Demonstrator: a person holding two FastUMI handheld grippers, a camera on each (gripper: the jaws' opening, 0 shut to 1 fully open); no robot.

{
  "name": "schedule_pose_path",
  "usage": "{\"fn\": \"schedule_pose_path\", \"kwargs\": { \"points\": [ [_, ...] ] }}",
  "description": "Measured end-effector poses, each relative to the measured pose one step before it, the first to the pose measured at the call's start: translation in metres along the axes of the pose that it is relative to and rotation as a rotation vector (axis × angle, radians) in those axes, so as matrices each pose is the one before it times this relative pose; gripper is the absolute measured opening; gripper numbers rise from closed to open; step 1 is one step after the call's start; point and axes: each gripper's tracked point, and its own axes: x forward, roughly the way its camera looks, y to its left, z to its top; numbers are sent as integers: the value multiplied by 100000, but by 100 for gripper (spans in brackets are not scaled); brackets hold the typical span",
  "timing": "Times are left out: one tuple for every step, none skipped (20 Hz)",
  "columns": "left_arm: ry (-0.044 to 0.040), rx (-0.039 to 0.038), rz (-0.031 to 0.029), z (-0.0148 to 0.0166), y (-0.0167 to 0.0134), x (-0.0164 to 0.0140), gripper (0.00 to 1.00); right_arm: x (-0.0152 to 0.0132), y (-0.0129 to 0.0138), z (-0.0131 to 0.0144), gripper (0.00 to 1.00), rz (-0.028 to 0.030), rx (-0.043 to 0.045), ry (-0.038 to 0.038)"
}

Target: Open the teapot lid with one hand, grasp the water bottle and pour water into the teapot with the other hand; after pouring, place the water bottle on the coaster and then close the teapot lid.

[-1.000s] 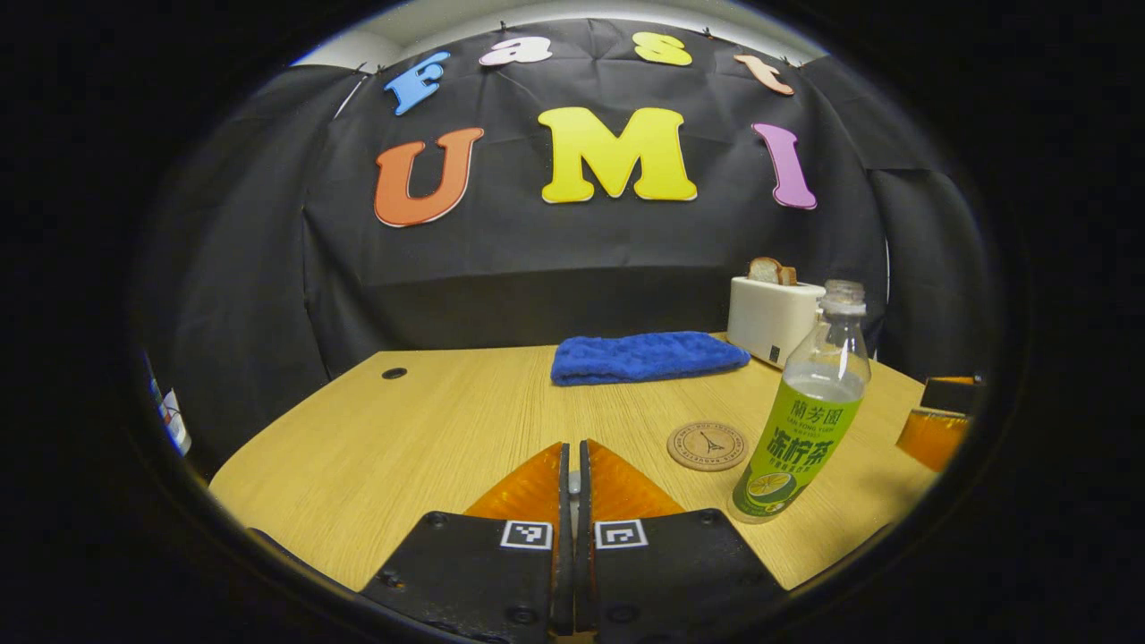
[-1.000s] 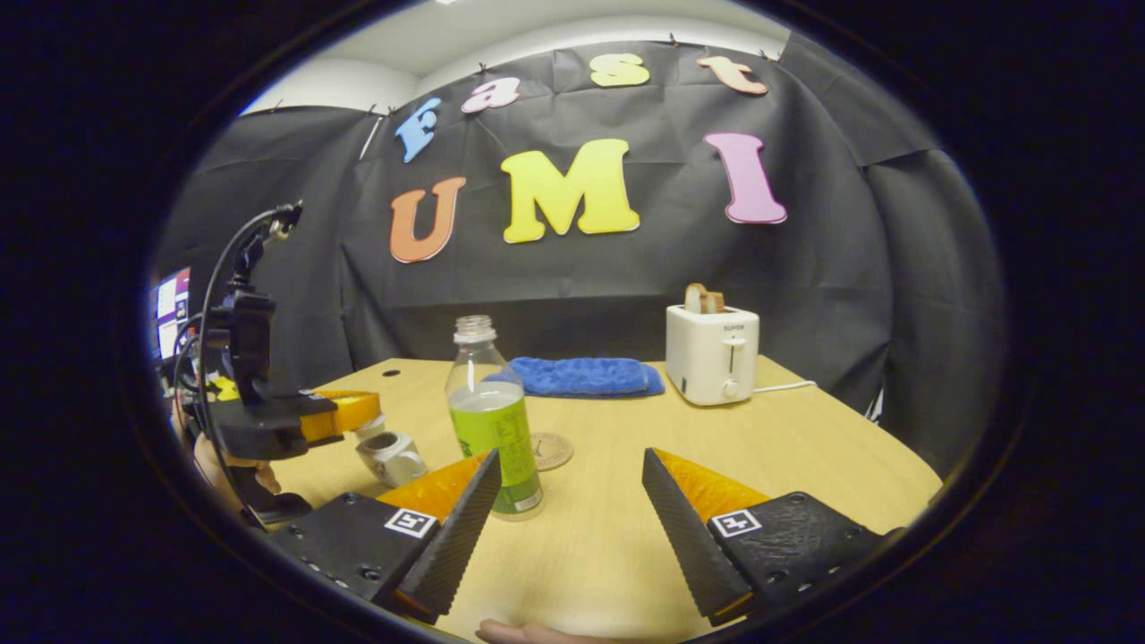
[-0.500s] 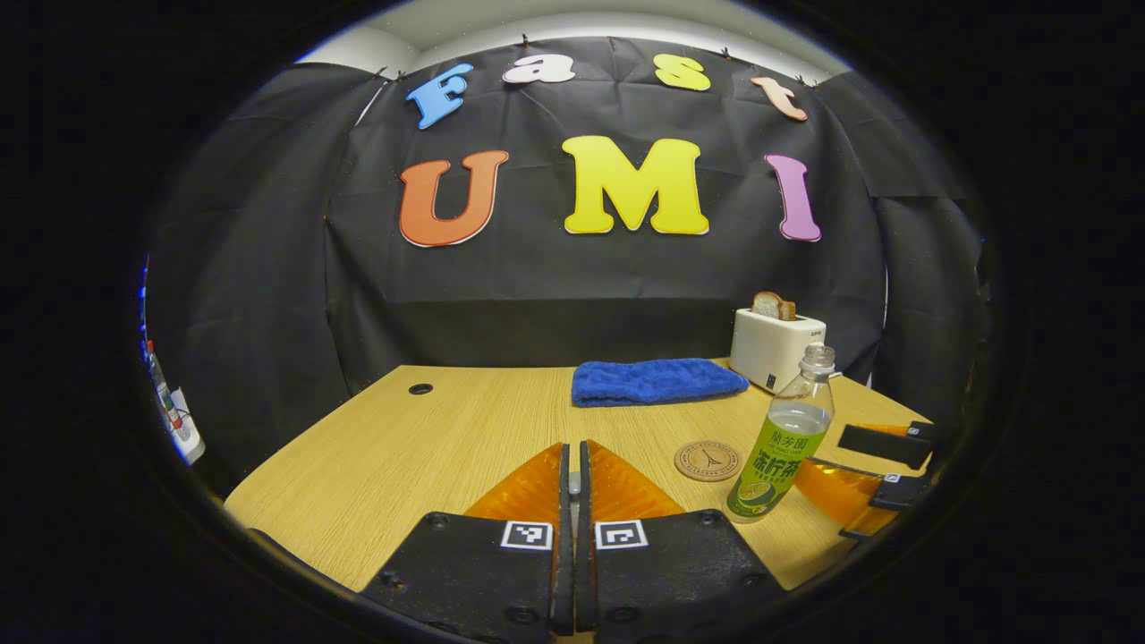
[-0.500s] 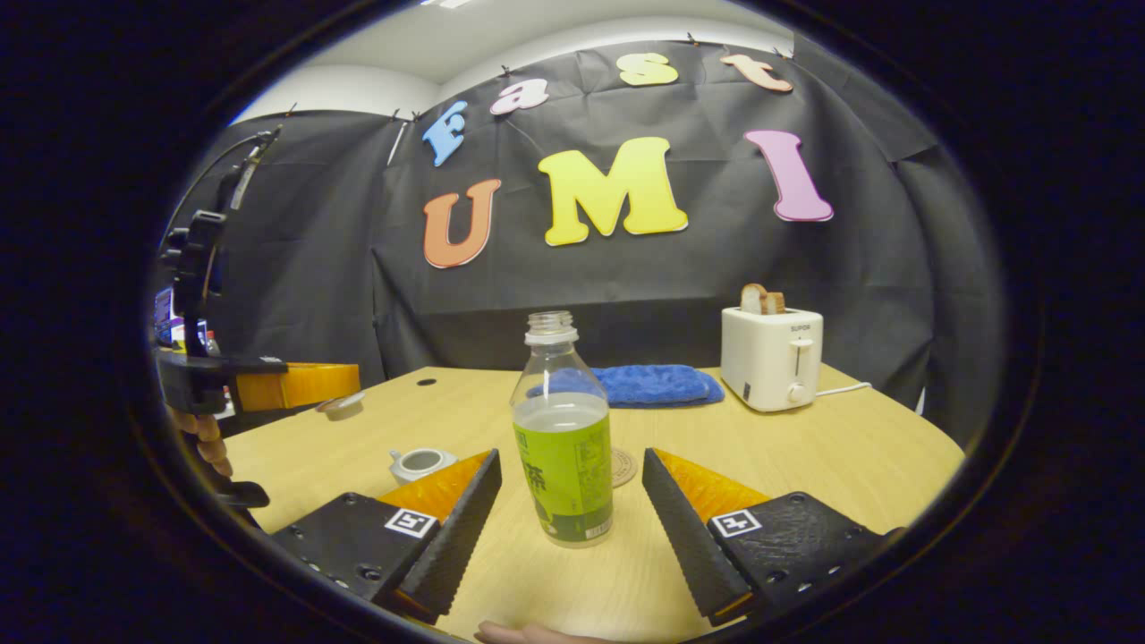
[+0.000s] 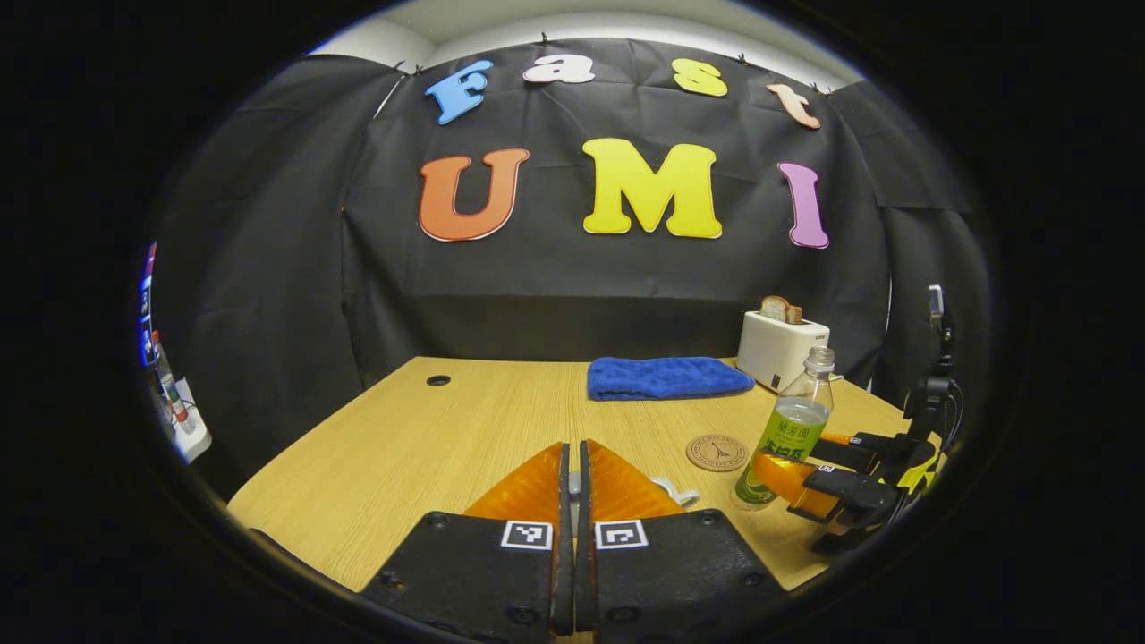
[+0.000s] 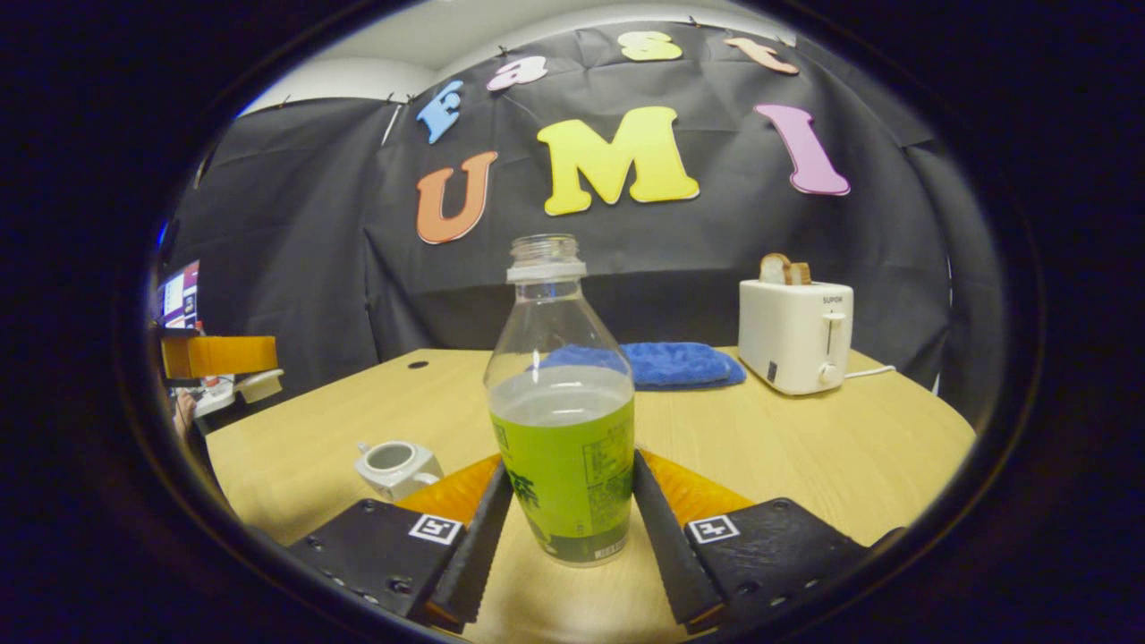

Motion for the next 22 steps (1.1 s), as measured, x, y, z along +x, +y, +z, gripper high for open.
{"fn": "schedule_pose_path", "kwargs": {
  "points": [
    [369,-238,-257,-119,119,-132,3,-148,251,151,75,-89,-1126,-436],
    [150,531,364,-89,358,-114,4,-133,55,353,74,-796,-2364,-265],
    [-251,618,401,-10,301,-96,4,-207,-8,300,72,-1278,-3443,-230],
    [-247,626,-147,15,244,-150,4,-132,48,423,72,-1285,-4274,596],
    [-347,566,190,-127,348,-165,4,-23,155,96,72,-1066,-5303,821],
    [-415,831,450,-29,373,-213,4,-51,-157,129,72,-2250,-6590,1669],
    [-403,1005,658,-84,341,-111,4,24,-125,-105,71,-1744,-6318,1992],
    [-343,991,701,-21,408,-159,4,46,35,-121,72,-1214,-6420,2042],
    [-221,620,601,-219,407,-318,4,-8,110,-73,72,-1105,-6117,1686],
    [47,8,100,-173,227,-210,4,89,259,62,72,-642,-5633,1183],
    [502,-260,-246,-327,158,-86,3,16,192,-55,72,-906,-5429,1167],
    [156,-203,-128,-222,216,-99,3,64,149,-67,72,-1127,-5272,1291],
    [351,-84,453,-278,373,-237,3,141,355,-67,72,-1039,-6174,989],
    [227,267,703,-147,417,-59,3,104,1,21,72,-1907,-7146,550],
    [98,248,686,-104,364,-214,3,171,-54,72,72,-2187,-7890,210],
    [-247,176,415,-35,253,-99,4,99,22,7,72,-1813,-8266,775],
    [-205,-77,228,-125,204,-15,3,237,-116,-95,72,-2087,-8130,507],
    [-25,-373,21,-58,82,-23,4,161,-196,69,72,-2017,-7200,126],
    [137,-484,-397,-75,-81,-111,3,194,22,48,73,-1150,-6265,274],
    [-273,-474,-361,-122,-32,-22,3,157,90,292,73,-315,-4596,-204],
    [235,-339,-551,1,-127,96,3,-13,177,216,73,-265,-4334,-37],
    [-4,-84,-414,-56,9,-13,3,220,-45,106,73,-1054,-4911,567]
  ]
}}
